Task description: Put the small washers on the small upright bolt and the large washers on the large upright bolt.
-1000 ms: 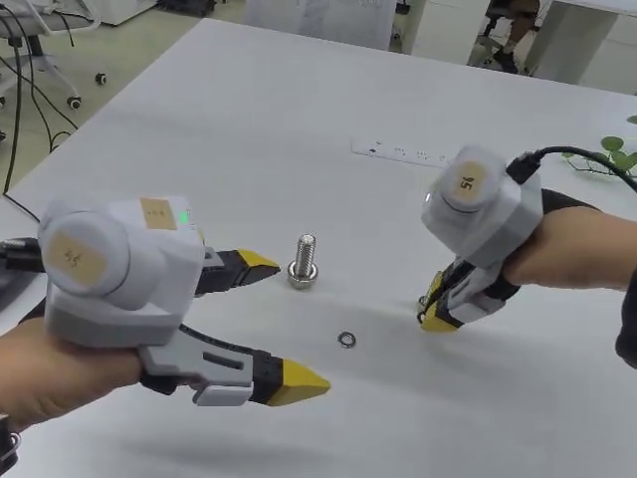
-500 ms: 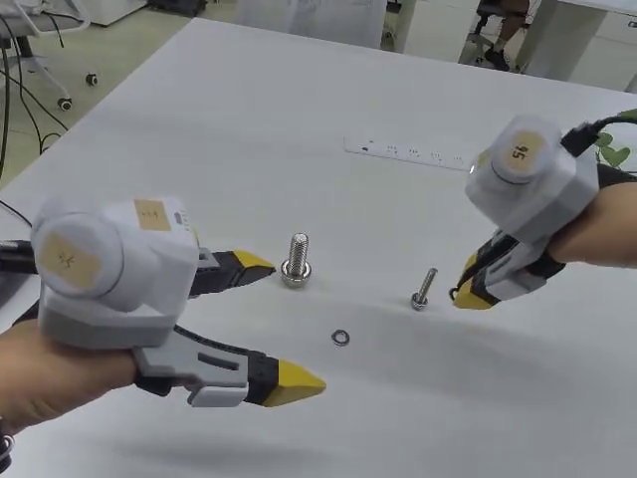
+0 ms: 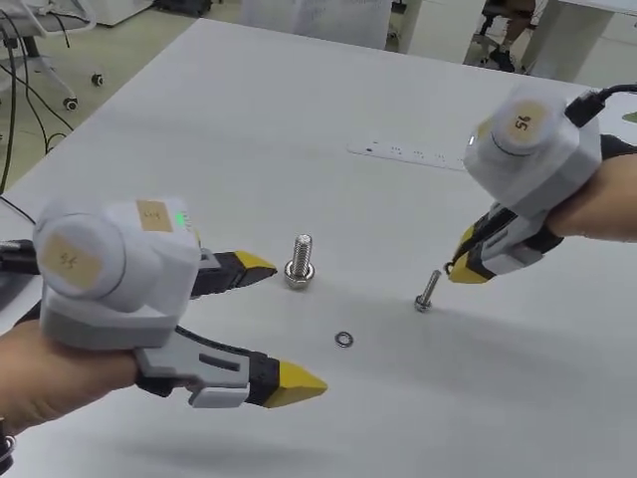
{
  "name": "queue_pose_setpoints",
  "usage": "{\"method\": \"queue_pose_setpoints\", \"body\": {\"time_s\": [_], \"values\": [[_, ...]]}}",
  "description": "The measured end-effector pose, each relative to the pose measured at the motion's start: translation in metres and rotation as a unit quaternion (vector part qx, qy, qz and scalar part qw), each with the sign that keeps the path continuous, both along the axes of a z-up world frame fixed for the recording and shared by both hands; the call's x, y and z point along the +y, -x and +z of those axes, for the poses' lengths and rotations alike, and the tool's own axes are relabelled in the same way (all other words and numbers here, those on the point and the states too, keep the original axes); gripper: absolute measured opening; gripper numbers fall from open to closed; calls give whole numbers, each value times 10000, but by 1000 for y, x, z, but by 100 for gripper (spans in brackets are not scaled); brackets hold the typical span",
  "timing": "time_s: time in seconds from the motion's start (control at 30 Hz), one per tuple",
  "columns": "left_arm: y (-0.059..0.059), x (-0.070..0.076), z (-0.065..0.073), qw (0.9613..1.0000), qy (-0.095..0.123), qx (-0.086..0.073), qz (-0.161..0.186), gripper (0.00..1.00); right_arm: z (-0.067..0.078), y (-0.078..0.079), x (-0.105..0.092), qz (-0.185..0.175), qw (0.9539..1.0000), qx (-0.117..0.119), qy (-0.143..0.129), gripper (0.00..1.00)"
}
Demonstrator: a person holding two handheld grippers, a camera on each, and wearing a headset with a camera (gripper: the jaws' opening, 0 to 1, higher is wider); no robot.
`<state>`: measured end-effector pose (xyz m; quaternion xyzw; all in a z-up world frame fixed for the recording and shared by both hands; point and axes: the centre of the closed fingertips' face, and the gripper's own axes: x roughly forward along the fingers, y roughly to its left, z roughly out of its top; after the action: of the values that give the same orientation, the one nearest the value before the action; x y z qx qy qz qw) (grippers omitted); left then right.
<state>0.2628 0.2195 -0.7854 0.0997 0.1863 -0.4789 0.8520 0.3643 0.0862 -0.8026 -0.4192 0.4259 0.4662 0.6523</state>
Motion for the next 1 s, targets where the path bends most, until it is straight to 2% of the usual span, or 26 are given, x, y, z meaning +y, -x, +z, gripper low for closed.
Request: {"method": "queue_pose_setpoints", "body": {"time_s": [0.37,0.8,1.0], "values": [[0,2,-1,10000,2,20,47,73,-13,-15,1,57,9999,93,99,14],[0,4,-2,10000,10,50,85,73,-18,-8,5,76,9997,197,136,14],[0,4,-2,10000,28,49,82,73,-26,-8,6,62,9995,260,161,14]]}}
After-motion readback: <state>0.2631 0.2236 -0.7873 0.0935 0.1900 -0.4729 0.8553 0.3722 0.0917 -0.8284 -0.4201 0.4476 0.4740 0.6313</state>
